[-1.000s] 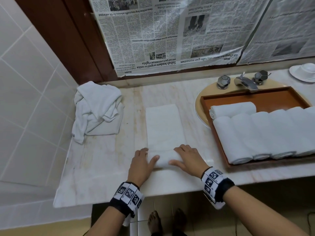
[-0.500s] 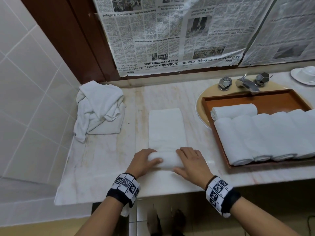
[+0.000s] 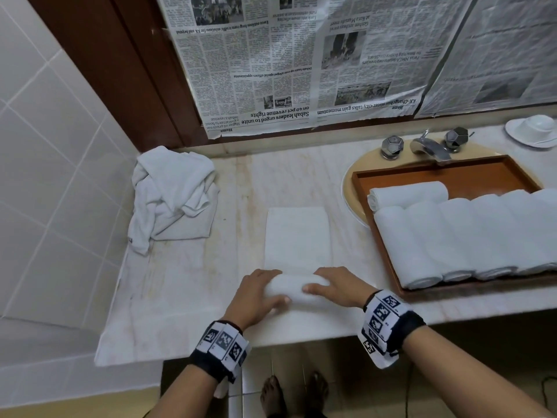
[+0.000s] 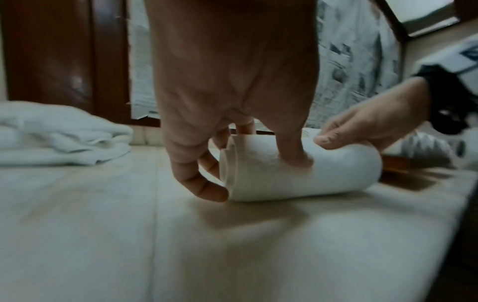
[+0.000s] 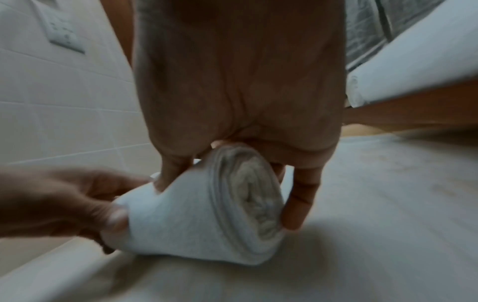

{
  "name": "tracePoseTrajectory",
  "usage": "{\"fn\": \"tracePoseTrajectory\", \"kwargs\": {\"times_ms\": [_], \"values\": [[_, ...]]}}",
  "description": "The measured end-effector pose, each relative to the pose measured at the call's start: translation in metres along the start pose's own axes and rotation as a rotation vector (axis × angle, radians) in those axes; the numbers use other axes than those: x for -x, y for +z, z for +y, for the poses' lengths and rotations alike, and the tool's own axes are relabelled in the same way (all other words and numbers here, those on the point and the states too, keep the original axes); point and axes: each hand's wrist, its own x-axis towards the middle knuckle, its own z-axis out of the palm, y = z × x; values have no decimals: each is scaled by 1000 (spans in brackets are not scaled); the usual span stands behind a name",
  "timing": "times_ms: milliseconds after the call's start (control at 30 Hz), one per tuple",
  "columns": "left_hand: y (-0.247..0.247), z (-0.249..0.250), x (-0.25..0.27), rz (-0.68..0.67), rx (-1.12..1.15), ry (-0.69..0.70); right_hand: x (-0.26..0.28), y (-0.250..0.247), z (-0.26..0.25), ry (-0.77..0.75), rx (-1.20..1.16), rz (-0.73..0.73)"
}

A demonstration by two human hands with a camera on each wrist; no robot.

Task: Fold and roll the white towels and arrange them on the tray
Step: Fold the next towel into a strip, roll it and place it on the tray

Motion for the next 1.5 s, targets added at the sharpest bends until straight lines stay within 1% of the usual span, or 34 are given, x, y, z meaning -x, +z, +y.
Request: {"fn": "tracePoseTrajectory", "kwargs": {"times_ms": [33, 133, 200, 267, 333, 400, 467, 567, 633, 667, 700, 767, 833, 900, 967, 1000, 1067, 1133, 1200, 1267, 1300, 1333, 1433, 1500], "values": [[-2, -1, -2, -18, 43, -7, 4, 4, -1, -5, 59, 49], [-6, -1, -5, -33, 123, -47, 12, 21, -2, -91, 390, 276], [-6, 1, -5, -10, 166, -83, 14, 29, 0, -162, 487, 343], [-3, 3, -2, 33, 191, -126, 12, 31, 4, -158, 484, 306], [-1, 5, 2, 99, 199, -156, 7, 24, 6, -110, 335, 224], [2, 8, 6, 140, 161, -114, 0, 14, 5, -99, 181, 161], [5, 10, 11, 113, 65, -60, -5, 3, 0, -92, 113, 99], [6, 7, 12, 25, -16, -70, -6, -2, -6, -59, 97, 9], [1, 4, 7, -35, 20, -85, 0, 1, -8, -38, 78, 18], [-3, 3, 4, -58, 49, -89, 4, 6, -7, -28, 91, 58], [-8, 2, 1, -76, 78, -93, 10, 11, -7, -27, 147, 120], [-15, 3, -3, -98, 157, -121, 18, 24, -5, -82, 346, 282], [-14, 4, -3, -90, 234, -163, 24, 36, -5, -145, 482, 339], [-8, 5, 0, -58, 213, -176, 22, 40, -6, -135, 514, 310], [1, 5, 7, -26, 109, -164, 17, 35, -6, -98, 471, 252], [5, 4, 12, 7, 30, -146, 13, 32, -6, -92, 429, 224], [12, 3, 20, 96, -138, -66, 7, 21, -7, -74, 314, 152], [17, 1, 23, 146, -204, -12, 1, 9, -8, -52, 228, 42], [15, 2, 20, 115, -134, -34, -1, -3, -11, -35, 173, -63], [5, 3, 12, 26, -66, -74, 0, -8, -12, -32, 131, -96], [-2, 3, 7, -31, -55, -87, 3, -6, -12, -34, 122, -75], [-10, 4, 1, -90, -47, -100, 6, -2, -11, -37, 158, -21], [-29, 6, -15, -222, 4, -143, 16, 17, -9, -78, 453, 200], [-33, 6, -19, -286, 9, -162, 17, 23, -9, -108, 541, 221]]}}
